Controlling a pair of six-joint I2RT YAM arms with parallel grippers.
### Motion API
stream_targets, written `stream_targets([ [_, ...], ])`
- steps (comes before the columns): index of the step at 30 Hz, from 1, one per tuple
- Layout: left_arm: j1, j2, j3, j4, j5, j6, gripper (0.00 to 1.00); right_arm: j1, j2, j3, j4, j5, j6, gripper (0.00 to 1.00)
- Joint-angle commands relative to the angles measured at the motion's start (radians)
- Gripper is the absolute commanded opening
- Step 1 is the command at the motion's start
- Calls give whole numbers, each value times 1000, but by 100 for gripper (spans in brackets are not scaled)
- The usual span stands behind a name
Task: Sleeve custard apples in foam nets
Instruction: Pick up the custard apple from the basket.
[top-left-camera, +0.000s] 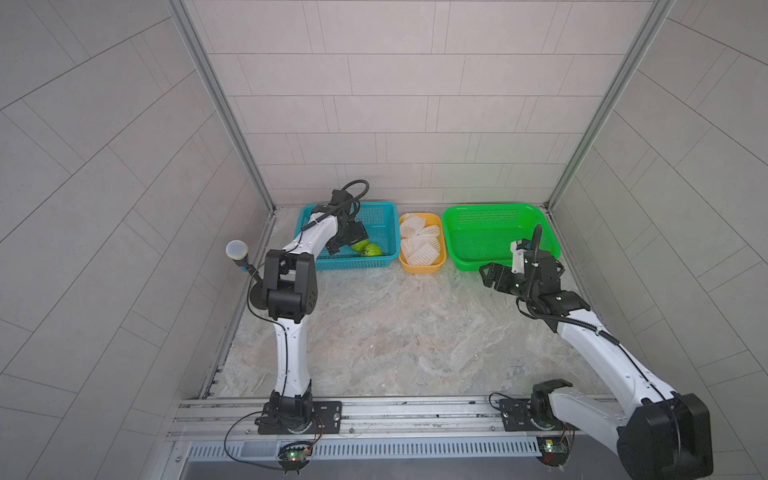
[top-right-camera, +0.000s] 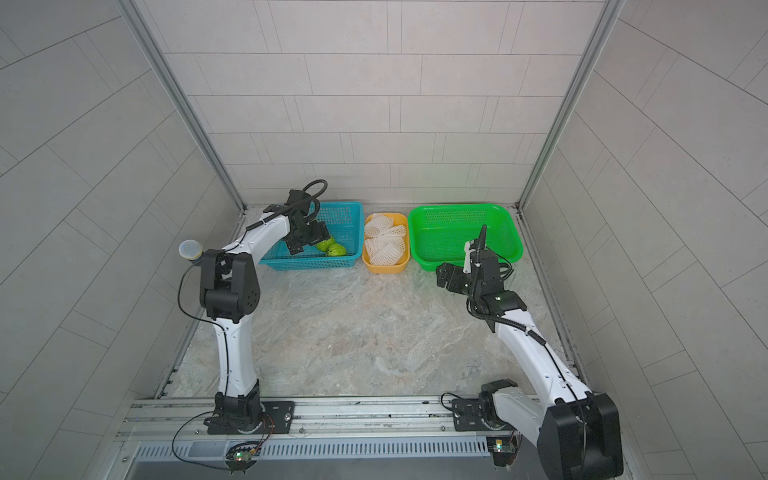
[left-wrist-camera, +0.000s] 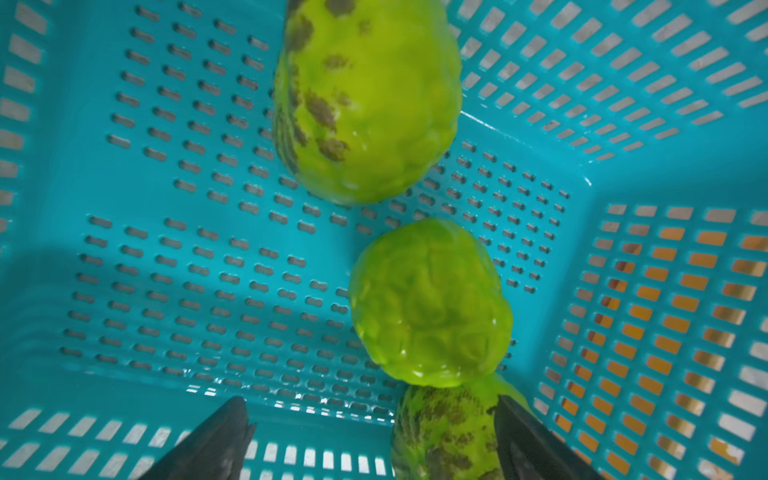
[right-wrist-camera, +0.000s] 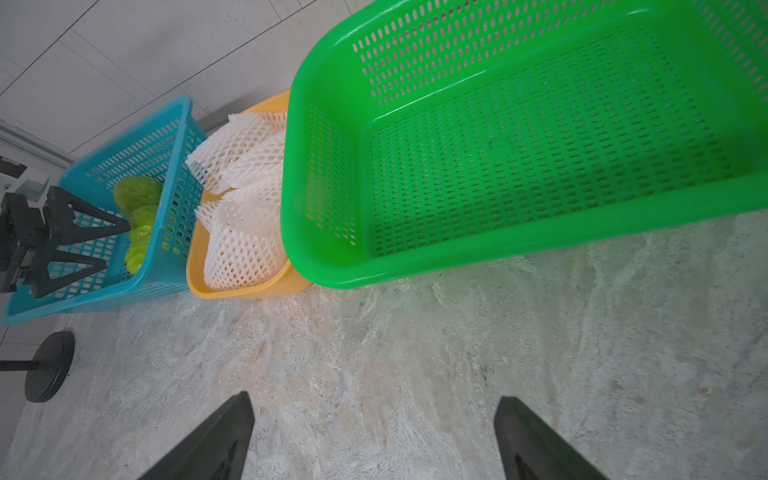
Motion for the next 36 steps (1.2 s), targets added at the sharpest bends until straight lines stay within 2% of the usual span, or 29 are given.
stream_targets([
  [1, -7, 35, 53, -44, 12, -11, 97, 10, 7, 7, -2, 20, -18, 95],
  [6, -15, 83, 82, -17, 19, -30, 97, 15, 11, 2, 7, 18, -20, 94],
  [15, -35, 212, 232, -93, -6, -42, 97, 16, 13, -6, 15, 17, -20, 94],
  [20, -34, 240, 255, -100, -12, -43, 95, 16, 18, -10, 22, 18, -18, 93],
  [23, -35, 233, 255, -100, -15, -36, 85, 16, 18, -13, 20, 24, -16, 93],
  [29, -34, 166, 249, -118, -43, 11, 75, 17, 17, -28, 32, 27, -11, 93],
  [36, -32, 39, 226, -135, -43, 88, 71, 18, 13, -33, 33, 17, -1, 92],
])
